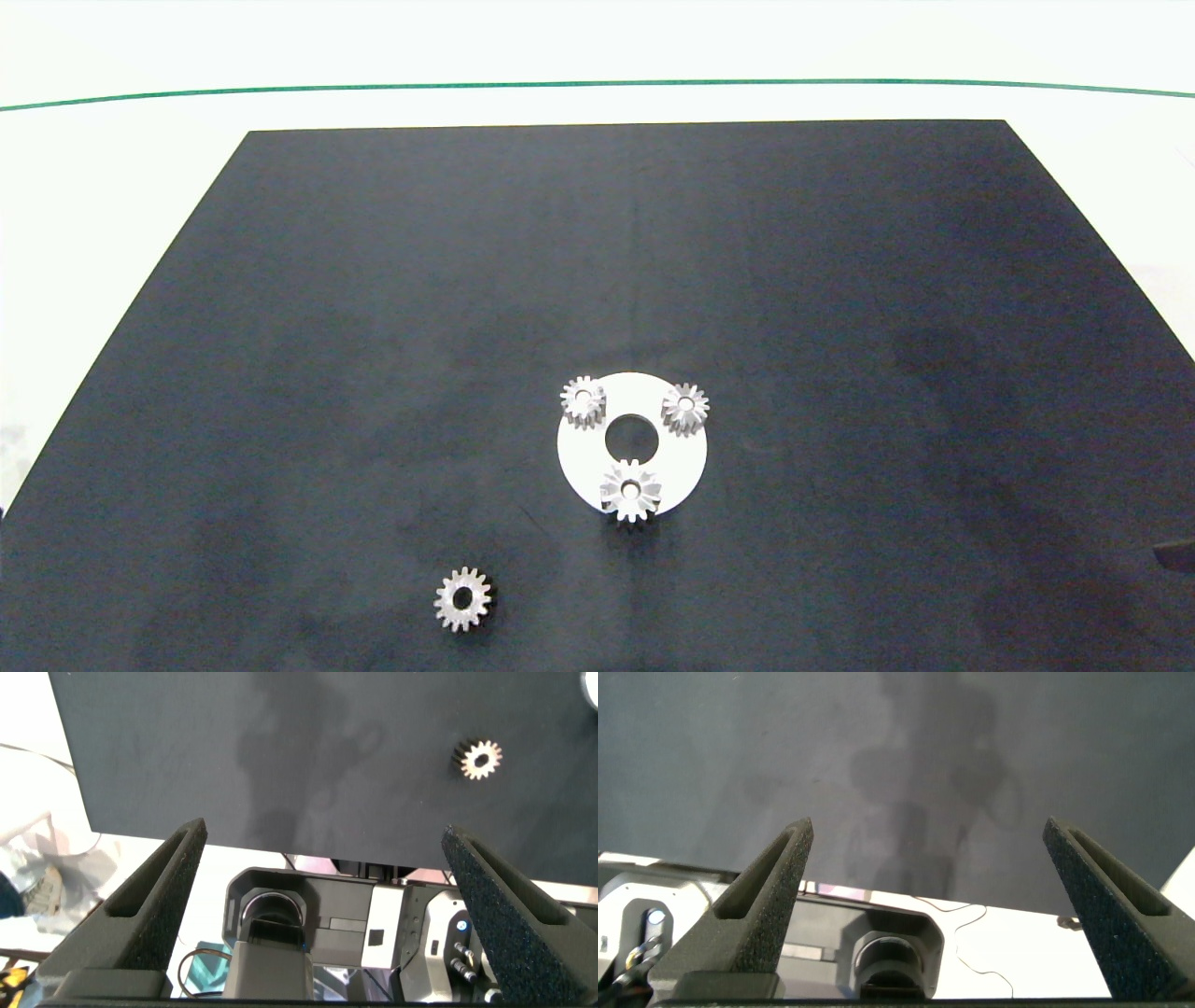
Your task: Remove an incorrectly installed larger gear and replace it with the correct smaller gear
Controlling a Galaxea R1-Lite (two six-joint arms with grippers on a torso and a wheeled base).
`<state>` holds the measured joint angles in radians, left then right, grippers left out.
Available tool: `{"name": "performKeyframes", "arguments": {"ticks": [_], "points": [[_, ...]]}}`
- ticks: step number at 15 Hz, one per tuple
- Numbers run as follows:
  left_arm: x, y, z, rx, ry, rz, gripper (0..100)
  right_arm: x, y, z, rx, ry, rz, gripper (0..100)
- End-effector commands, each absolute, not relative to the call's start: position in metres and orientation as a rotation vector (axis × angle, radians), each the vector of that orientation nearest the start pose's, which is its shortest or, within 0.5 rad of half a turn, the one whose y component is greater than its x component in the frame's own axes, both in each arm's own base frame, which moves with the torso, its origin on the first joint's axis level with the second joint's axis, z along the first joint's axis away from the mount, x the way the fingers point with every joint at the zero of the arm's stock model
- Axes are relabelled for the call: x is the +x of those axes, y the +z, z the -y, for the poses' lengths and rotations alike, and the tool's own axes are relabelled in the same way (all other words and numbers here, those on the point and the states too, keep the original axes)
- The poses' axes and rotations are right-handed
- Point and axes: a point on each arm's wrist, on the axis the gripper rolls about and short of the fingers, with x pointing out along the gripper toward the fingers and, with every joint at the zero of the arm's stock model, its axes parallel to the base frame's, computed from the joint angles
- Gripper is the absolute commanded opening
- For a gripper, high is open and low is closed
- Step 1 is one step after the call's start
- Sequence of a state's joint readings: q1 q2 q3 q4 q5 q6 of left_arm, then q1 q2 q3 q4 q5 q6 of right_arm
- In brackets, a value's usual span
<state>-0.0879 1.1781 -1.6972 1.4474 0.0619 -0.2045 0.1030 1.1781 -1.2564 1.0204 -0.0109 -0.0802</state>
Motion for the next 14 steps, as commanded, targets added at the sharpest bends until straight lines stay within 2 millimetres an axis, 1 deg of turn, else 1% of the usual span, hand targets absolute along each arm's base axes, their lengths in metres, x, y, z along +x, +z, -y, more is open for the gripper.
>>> {"name": "performKeyframes", "arguments": {"ticks": [1,2,3,5,6,8,11,13,14], "points": [[0.043,0.35,0.003,-0.121,0.06,-0.881,100,0.119,0.28,-0.029,-0.133,0.195,-0.963,100],[0.041,0.35,0.002,-0.122,0.059,-0.874,100,0.123,0.281,-0.036,-0.144,0.197,-0.96,100],[0.04,0.351,0.003,-0.12,0.054,-0.869,100,0.133,0.284,-0.051,-0.155,0.195,-0.956,100],[0.039,0.351,0.003,-0.12,0.054,-0.869,100,0.145,0.285,-0.079,-0.178,0.175,-0.948,100],[0.036,0.351,0.002,-0.12,0.053,-0.859,100,0.15,0.285,-0.103,-0.209,0.183,-0.933,100],[0.031,0.352,0.002,-0.12,0.05,-0.844,100,0.15,0.285,-0.138,-0.269,0.272,-0.93,100],[0.028,0.353,0.002,-0.115,0.034,-0.835,100,0.156,0.27,-0.187,-0.345,0.348,-0.982,100],[0.028,0.353,0.002,-0.114,0.033,-0.834,100,0.167,0.263,-0.205,-0.386,0.33,-0.982,100],[0.028,0.353,0.002,-0.114,0.033,-0.832,100,0.171,0.259,-0.21,-0.438,0.297,-0.966,100]]}}
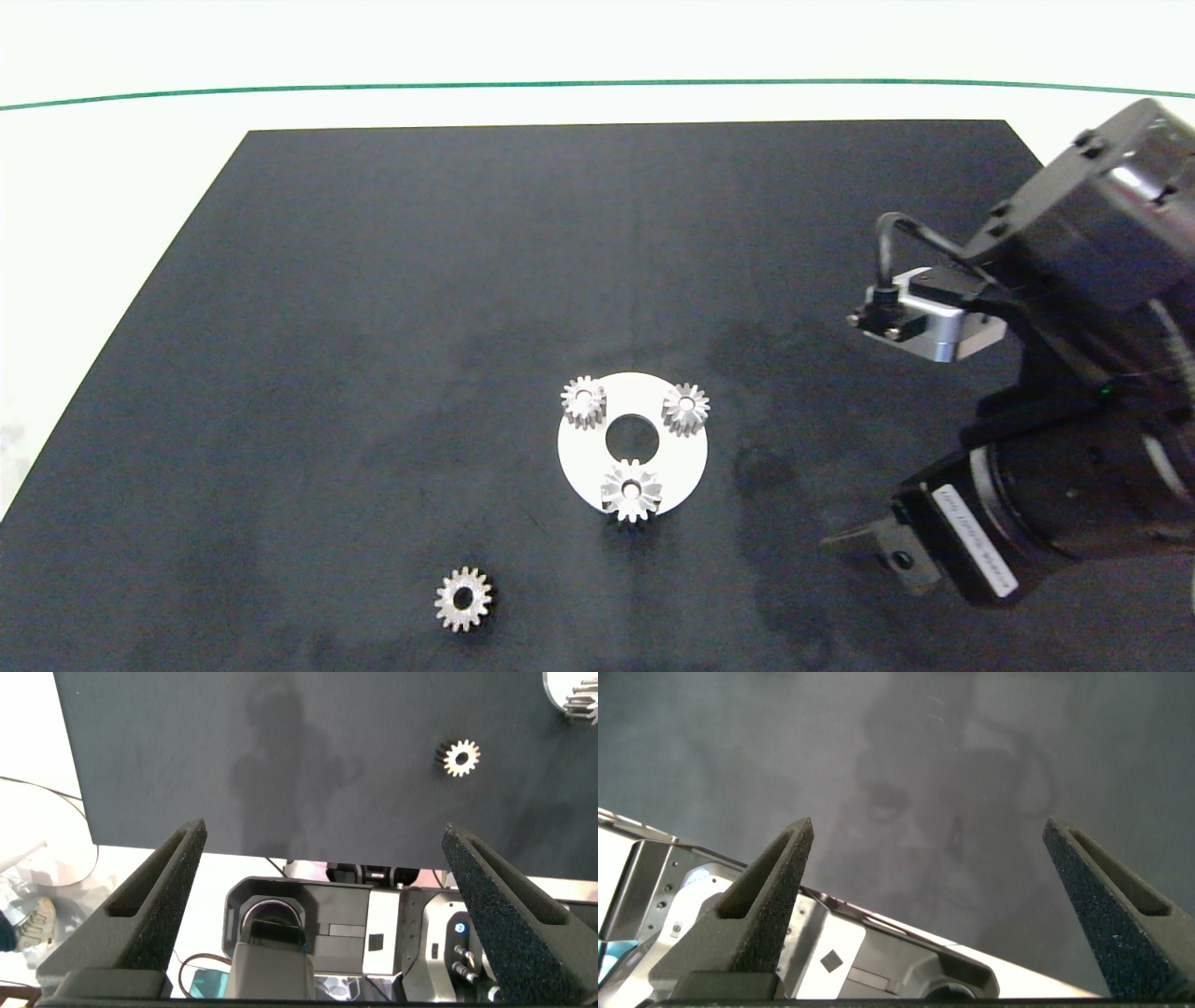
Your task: Remove an incorrectly installed larger gear and replace it with the correct smaller gear
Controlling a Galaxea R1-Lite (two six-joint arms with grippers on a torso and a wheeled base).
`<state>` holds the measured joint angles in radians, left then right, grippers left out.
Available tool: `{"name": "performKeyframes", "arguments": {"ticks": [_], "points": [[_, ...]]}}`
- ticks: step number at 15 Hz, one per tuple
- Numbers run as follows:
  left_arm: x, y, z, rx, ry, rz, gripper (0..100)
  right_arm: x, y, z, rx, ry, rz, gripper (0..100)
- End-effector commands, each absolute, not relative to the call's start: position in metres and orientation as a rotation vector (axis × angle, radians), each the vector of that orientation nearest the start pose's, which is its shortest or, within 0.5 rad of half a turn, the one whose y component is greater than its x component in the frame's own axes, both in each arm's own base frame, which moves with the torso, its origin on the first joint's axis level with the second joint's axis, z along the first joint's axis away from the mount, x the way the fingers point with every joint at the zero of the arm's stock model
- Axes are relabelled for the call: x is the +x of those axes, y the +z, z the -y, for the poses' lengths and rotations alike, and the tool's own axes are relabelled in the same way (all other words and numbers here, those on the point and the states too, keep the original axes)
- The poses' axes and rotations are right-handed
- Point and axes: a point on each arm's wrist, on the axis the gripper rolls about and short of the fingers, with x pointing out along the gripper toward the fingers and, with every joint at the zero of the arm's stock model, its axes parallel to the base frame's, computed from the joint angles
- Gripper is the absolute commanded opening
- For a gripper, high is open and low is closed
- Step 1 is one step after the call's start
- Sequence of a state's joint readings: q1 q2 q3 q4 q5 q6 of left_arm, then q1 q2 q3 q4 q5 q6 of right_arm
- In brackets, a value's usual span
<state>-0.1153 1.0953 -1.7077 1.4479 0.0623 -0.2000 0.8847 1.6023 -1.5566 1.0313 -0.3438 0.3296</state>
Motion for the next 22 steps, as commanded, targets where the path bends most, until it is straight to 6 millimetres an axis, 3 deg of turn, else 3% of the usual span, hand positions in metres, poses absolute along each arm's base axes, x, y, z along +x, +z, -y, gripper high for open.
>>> {"name": "performKeyframes", "arguments": {"ticks": [1,3,10,13,16,19,22], "points": [[0.028,0.353,0.002,-0.114,0.033,-0.832,100,0.172,0.258,-0.21,-0.498,0.315,-0.955,100],[0.028,0.353,0.002,-0.114,0.033,-0.832,100,0.173,0.256,-0.209,-0.6,0.378,-0.956,100],[0.027,0.353,0.002,-0.115,0.033,-0.828,100,0.187,0.245,-0.215,-0.639,0.565,-0.923,100],[0.026,0.353,0.002,-0.115,0.032,-0.825,100,0.188,0.218,-0.215,-0.657,0.587,-0.92,100],[0.026,0.353,0.002,-0.115,0.032,-0.825,100,0.192,0.195,-0.212,-0.698,0.675,-0.739,100],[0.026,0.353,0.002,-0.115,0.032,-0.825,100,0.191,0.197,-0.21,-0.737,0.702,-0.711,100],[0.027,0.353,0.002,-0.116,0.035,-0.823,100,0.197,0.214,-0.216,-0.76,0.718,-0.657,100]]}}
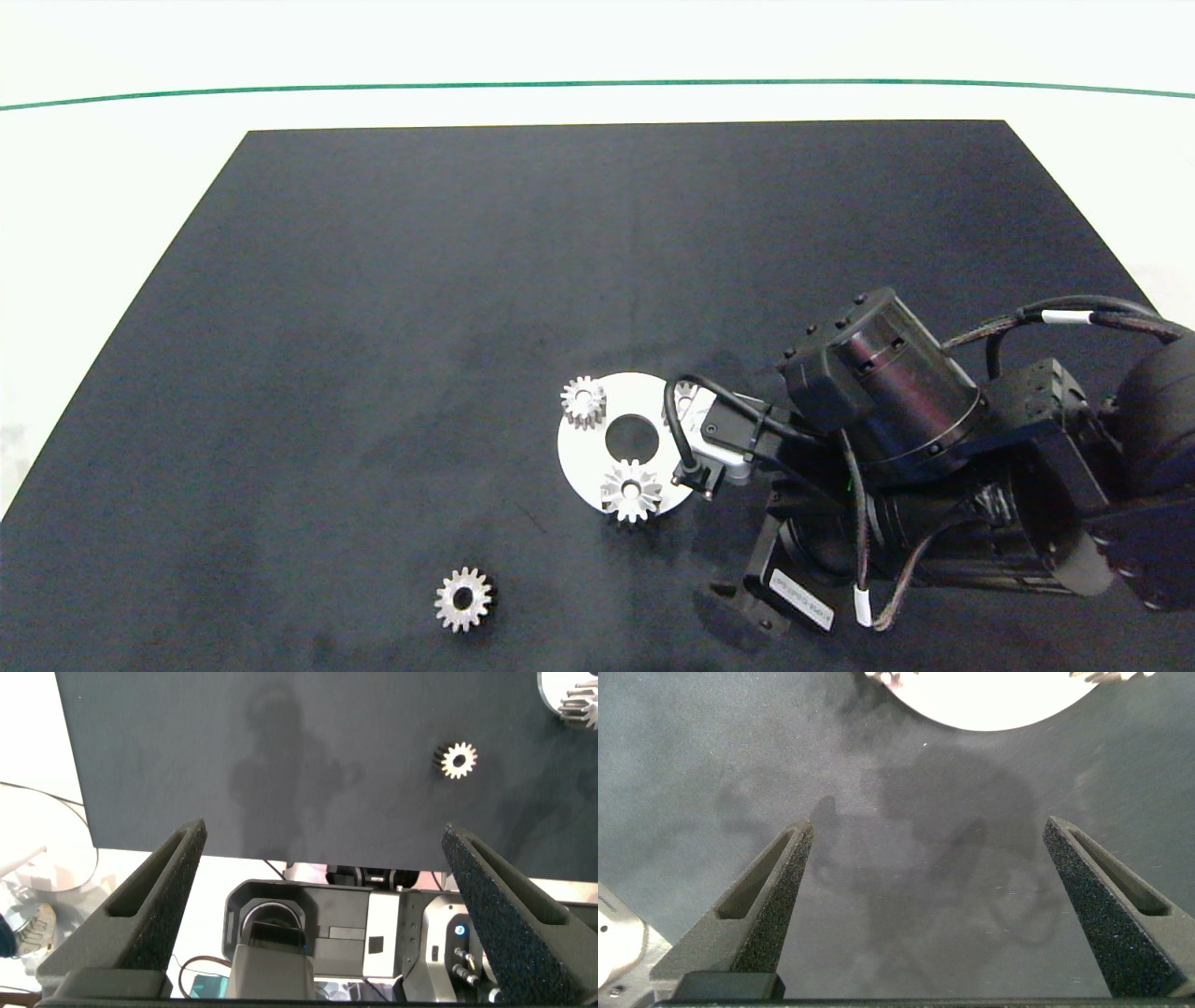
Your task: Remove an incorrectly installed larger gear and replace it with the correct smaller gear
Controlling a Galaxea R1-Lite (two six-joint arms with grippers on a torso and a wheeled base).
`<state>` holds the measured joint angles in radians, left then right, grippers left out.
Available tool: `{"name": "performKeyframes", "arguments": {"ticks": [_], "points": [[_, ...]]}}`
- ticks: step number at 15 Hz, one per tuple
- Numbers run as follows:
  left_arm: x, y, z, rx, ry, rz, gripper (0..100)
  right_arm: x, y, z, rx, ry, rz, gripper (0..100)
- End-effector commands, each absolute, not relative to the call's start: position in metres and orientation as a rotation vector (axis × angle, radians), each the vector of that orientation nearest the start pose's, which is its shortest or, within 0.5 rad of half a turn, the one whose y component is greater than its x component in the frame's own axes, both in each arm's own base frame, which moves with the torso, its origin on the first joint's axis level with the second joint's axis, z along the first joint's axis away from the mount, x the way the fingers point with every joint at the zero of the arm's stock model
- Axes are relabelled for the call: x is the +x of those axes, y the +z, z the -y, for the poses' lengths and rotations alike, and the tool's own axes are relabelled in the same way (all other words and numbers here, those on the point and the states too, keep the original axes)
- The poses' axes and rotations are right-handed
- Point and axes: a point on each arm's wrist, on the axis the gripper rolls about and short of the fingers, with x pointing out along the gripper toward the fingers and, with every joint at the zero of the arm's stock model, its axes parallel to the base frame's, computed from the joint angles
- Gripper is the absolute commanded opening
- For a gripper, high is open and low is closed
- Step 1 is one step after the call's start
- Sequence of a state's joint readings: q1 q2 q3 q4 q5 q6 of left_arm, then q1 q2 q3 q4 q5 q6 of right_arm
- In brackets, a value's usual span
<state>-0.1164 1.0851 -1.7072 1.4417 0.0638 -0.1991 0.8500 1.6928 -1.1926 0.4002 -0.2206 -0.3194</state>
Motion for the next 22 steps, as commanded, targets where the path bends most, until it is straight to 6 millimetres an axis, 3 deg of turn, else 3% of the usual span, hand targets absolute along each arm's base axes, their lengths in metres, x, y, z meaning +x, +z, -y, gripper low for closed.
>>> {"name": "performKeyframes", "arguments": {"ticks": [1,5,8,14,22], "points": [[0.027,0.353,0.002,-0.116,0.035,-0.823,100,0.199,0.22,-0.218,-0.768,0.72,-0.671,100],[0.025,0.353,0.001,-0.116,0.035,-0.818,100,0.213,0.232,-0.237,-0.834,0.74,-0.745,100],[0.022,0.354,0.001,-0.117,0.036,-0.809,100,0.224,0.226,-0.252,-0.9,0.773,-0.732,100],[0.021,0.355,0.001,-0.119,0.037,-0.8,100,0.219,0.222,-0.269,-0.933,0.847,-0.702,100],[0.018,0.355,0.001,-0.119,0.034,-0.791,100,0.226,0.213,-0.283,-0.922,0.858,-0.668,100]]}}
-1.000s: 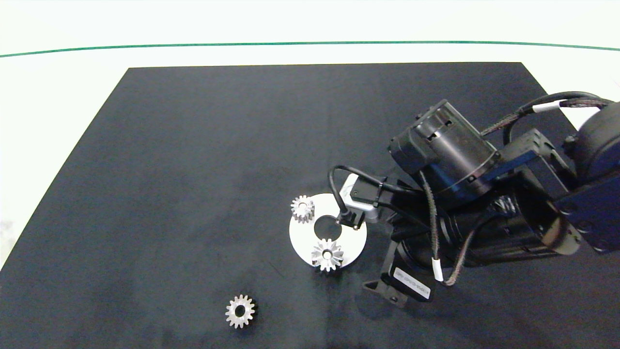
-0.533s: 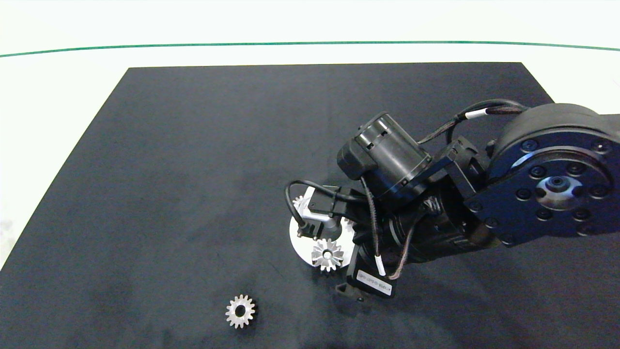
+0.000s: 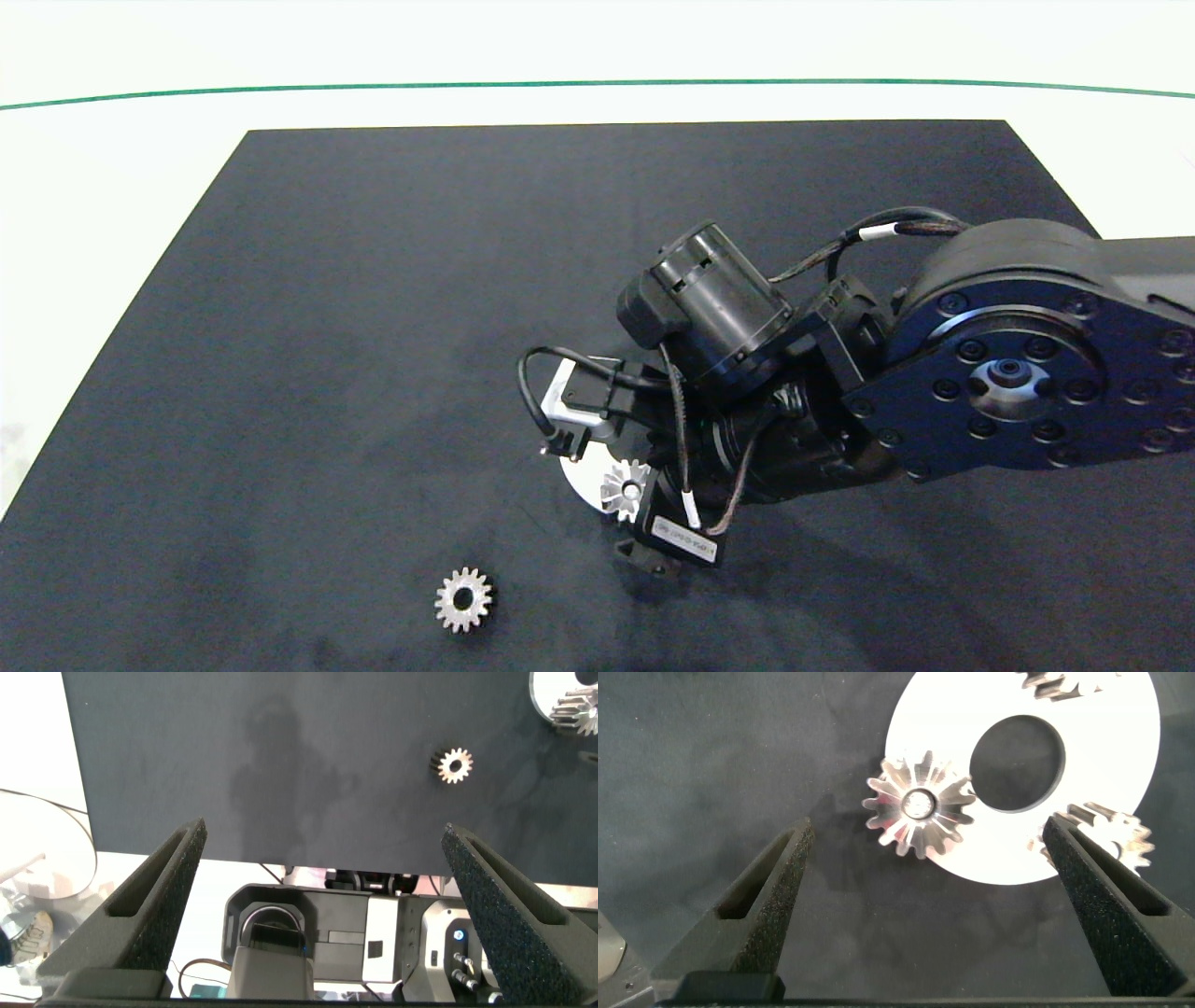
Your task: Remove an incorrectly installed larger gear and replace it with the correct smaller gear
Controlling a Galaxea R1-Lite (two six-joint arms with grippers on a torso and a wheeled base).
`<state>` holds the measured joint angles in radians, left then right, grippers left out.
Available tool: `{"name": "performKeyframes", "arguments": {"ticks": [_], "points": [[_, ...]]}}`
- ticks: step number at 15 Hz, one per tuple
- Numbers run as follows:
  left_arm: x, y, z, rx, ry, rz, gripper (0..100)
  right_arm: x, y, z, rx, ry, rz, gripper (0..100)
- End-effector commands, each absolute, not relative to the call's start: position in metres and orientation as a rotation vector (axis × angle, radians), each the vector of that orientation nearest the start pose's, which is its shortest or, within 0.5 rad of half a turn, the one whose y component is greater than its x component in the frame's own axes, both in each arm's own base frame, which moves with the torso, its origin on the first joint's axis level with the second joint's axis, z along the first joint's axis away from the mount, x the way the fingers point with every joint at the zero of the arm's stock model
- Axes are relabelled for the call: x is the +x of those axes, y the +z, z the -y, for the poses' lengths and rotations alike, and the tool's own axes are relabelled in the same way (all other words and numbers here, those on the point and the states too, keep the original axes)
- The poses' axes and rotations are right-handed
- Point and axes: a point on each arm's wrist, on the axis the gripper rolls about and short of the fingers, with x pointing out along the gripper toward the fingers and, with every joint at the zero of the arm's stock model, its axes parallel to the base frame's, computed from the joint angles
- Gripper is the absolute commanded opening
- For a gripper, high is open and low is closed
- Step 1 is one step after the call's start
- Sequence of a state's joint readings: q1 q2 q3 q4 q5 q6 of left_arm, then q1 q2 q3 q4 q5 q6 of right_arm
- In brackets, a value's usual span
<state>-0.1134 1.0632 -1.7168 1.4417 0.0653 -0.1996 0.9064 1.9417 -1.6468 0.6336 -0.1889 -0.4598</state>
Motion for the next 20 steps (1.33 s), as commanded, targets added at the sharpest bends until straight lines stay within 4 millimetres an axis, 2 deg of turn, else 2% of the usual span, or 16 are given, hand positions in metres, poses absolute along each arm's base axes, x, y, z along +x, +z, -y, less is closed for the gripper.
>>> {"name": "performKeyframes", "arguments": {"ticks": [1,3,12,20], "points": [[0.018,0.355,0.001,-0.119,0.034,-0.789,100,0.227,0.212,-0.284,-0.923,0.86,-0.669,100],[0.018,0.355,0.0,-0.12,0.036,-0.789,100,0.228,0.208,-0.287,-0.935,0.867,-0.675,100],[0.016,0.356,0.0,-0.121,0.038,-0.78,100,0.232,0.193,-0.299,-0.934,0.879,-0.661,82],[0.014,0.356,0.0,-0.121,0.036,-0.775,100,0.236,0.19,-0.294,-0.933,0.867,-0.677,66]]}}
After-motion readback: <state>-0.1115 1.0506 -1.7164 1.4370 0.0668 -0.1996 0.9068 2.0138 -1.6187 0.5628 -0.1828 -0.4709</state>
